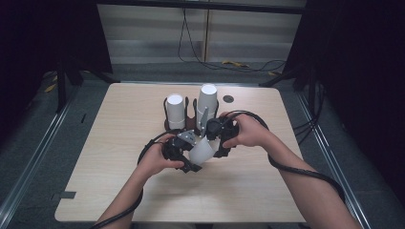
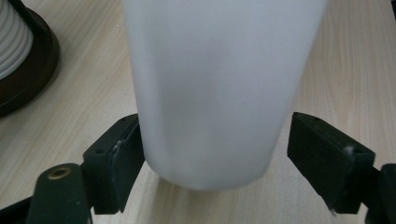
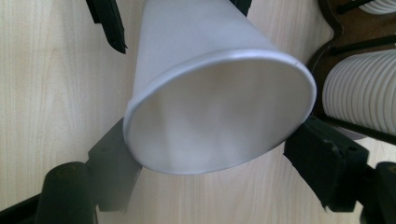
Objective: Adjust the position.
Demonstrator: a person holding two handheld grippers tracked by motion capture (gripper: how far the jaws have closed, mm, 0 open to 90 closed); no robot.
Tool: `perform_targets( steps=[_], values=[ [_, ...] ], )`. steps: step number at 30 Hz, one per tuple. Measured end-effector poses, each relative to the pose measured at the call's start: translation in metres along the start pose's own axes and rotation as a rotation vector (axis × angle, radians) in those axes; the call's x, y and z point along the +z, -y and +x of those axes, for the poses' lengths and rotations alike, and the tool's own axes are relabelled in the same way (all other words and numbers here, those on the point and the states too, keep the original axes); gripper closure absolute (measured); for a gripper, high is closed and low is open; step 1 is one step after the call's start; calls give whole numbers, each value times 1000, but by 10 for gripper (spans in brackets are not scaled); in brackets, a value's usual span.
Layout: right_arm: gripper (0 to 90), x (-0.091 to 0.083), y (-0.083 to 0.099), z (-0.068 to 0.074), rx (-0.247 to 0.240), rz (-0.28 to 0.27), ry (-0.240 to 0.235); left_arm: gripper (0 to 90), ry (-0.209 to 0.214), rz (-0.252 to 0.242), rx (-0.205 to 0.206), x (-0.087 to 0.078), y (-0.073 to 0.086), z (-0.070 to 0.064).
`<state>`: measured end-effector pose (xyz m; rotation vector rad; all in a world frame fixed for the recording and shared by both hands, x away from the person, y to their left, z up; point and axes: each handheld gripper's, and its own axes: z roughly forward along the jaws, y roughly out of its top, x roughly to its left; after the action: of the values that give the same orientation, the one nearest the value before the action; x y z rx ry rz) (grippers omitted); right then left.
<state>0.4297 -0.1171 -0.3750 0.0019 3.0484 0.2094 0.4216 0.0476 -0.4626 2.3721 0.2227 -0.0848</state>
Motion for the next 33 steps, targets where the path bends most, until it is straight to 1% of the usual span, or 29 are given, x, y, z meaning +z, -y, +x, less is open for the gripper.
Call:
perform_targets(
  steps=[1, 2, 3, 4, 5, 6, 7, 8, 9, 10, 11, 12, 13, 14, 16, 17, 18, 19, 20, 21, 23, 25, 26, 27, 29, 30, 31, 33],
  values=[
    [215, 0, -1, 0, -6, 0, 1, 207, 1, 1, -1, 0, 0, 0],
    [215, 0, -1, 1, 8, 1, 0, 208, 2, -2, -2, 1, 0, 0],
    [215, 0, -2, 1, -3, -3, -3, 221, 6, -3, -2, 1, 0, 0],
    [215, 0, -2, 1, -4, -5, -4, 234, 10, -2, -2, 1, 0, 0],
    [215, 0, -2, 0, -8, -4, -1, 238, 5, -7, -6, 2, 0, -1],
    [215, 0, -3, 1, 3, -3, -4, 244, 1, -7, -3, 2, 0, -1],
    [215, 0, -3, 0, -15, -6, -1, 252, -2, -6, 1, 2, 0, -1],
    [214, 0, -4, 1, -10, -8, -4, 261, -3, 0, 11, 1, 0, -1],
    [214, 1, -4, 1, -17, -8, -8, 276, -3, -5, 12, 1, 0, -1],
    [214, 1, -4, 1, -24, -10, -7, 289, -12, -8, 23, 0, 0, -1],
    [214, 1, -4, 1, -17, -13, -11, 310, -17, -13, 21, 0, 0, -1],
    [213, 1, -4, 2, -13, -9, -13, 324, -17, -6, 31, -1, 0, -1],
    [213, 1, -5, 2, -11, -10, -15, 334, -21, -6, 28, -2, 0, -1],
    [212, 1, -5, 2, -16, -18, -14, 338, -16, -4, 34, -2, 0, -1],
    [209, 1, -4, 1, -19, -25, -15, 342, -18, -8, 30, -3, 1, -1],
    [207, 1, -4, 2, -10, -30, -14, 344, -22, -15, 28, -3, 1, -1],
    [205, 1, -4, 2, -5, -37, -16, 344, -22, -15, 36, -4, 1, -1],
    [200, 1, -3, 2, 2, -45, -16, 345, -12, -17, 37, -4, 1, -1],
    [197, 1, -2, 2, -5, -50, -20, 345, -7, -16, 32, -5, 2, -1],
    [193, 2, -1, 2, 3, -61, -25, 345, -6, -27, 27, -5, 2, -1],
    [183, 2, 2, 2, 11, -81, -32, 345, -13, -18, 45, -6, 2, -1],
    [175, 2, 4, 1, 24, -100, -31, 345, -6, -25, 37, -7, 2, 0],
    [167, 2, 6, 1, 27, -113, -32, 345, -6, -17, 47, -8, 2, 1],
    [165, 2, 8, 1, 33, -125, -37, 345, -11, -16, 49, -8, 2, 0],
    [152, 2, 11, 1, 42, -146, -36, 345, -15, -16, 45, -9, 3, 0],
    [151, 2, 12, 0, 46, -159, -41, 345, -14, -27, 44, -9, 3, 1],
    [151, 2, 14, 1, 49, -172, -47, 346, -16, -20, 44, -10, 3, 1],
    [149, 1, 17, 0, 60, -187, -43, 346, -14, -21, 50, -11, 4, 1]
  ],
)
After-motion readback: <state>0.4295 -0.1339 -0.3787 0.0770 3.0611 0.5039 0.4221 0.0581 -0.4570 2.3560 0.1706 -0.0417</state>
